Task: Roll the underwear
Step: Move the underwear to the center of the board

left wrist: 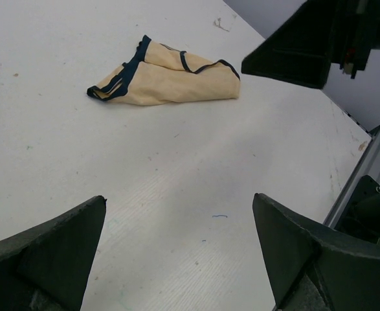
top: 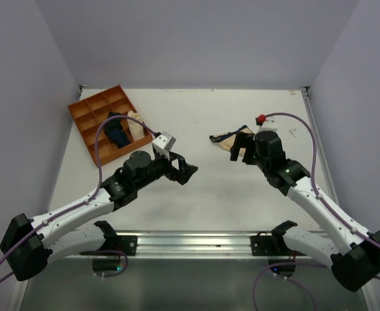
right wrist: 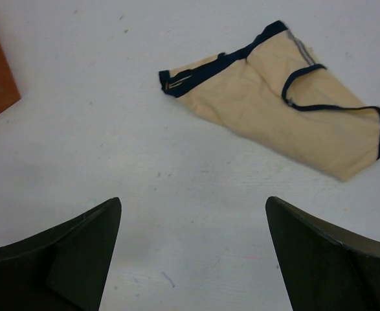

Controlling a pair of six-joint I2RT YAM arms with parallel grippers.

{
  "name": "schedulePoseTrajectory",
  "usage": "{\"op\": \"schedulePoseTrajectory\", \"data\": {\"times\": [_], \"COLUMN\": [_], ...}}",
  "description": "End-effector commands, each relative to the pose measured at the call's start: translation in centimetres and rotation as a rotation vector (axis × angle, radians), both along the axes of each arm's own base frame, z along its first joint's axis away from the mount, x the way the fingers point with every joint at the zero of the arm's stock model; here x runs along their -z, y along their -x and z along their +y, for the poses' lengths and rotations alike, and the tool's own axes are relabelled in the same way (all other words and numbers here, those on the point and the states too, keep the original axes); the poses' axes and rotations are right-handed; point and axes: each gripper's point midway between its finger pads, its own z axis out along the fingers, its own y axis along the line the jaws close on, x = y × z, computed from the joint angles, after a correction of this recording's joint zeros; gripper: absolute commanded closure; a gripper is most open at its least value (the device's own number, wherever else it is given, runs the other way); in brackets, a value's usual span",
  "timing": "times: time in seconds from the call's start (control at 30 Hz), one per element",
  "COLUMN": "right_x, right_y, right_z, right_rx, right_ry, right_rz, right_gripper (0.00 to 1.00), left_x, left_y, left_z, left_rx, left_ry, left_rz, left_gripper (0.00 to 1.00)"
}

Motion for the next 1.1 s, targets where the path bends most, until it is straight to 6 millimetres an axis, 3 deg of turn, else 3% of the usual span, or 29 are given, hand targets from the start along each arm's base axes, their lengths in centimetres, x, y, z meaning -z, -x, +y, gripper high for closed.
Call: {"op": "schedulePoseTrajectory", "data": {"times": [0.0,0.03,0.1,0.13,0.27,0.37,0.4,0.6,0.83,1.07], "right_x": [-2.3,-0.2,0.4,1.2,5.5,6.3,7.9,11.7,12.8,12.0], "right_y": [-5.1,-6.3,-9.0,-9.9,-14.2,-16.2,-16.7,-18.4,-18.9,-21.5], "right_z": [-4.0,-3.2,-4.4,-4.2,-4.5,-4.1,-4.1,-4.6,-6.0,-5.4], "right_rx": [0.186,0.137,0.163,0.145,0.136,0.121,0.120,0.152,0.203,0.159], "right_ry": [0.160,0.155,0.124,0.108,0.112,0.094,0.102,0.144,0.215,0.233], "right_rz": [-0.082,-0.012,0.019,0.046,0.180,0.200,0.237,0.314,0.320,0.266], "right_gripper": [0.02,0.07,0.13,0.22,0.34,0.40,0.41,0.48,0.49,0.49], "left_x": [-1.4,-1.3,-1.2,-1.3,-1.3,-1.1,-0.6,0.3,1.1,1.5], "left_y": [-0.8,-0.8,-1.2,-1.5,-2.0,-2.4,-2.5,-2.8,-3.3,-3.3], "left_z": [0.1,0.1,0.3,0.4,1.0,1.4,1.4,1.5,1.2,1.1], "left_rx": [-0.025,-0.025,-0.050,-0.066,-0.108,-0.136,-0.144,-0.156,-0.160,-0.152], "left_ry": [0.027,0.024,0.019,0.016,-0.002,-0.013,-0.023,-0.049,-0.073,-0.087], "left_rz": [-0.067,-0.068,-0.071,-0.073,-0.067,-0.067,-0.059,-0.042,-0.025,-0.017], "left_gripper": [0.01,0.01,0.01,0.02,0.02,0.02,0.02,0.03,0.03,0.04]}}
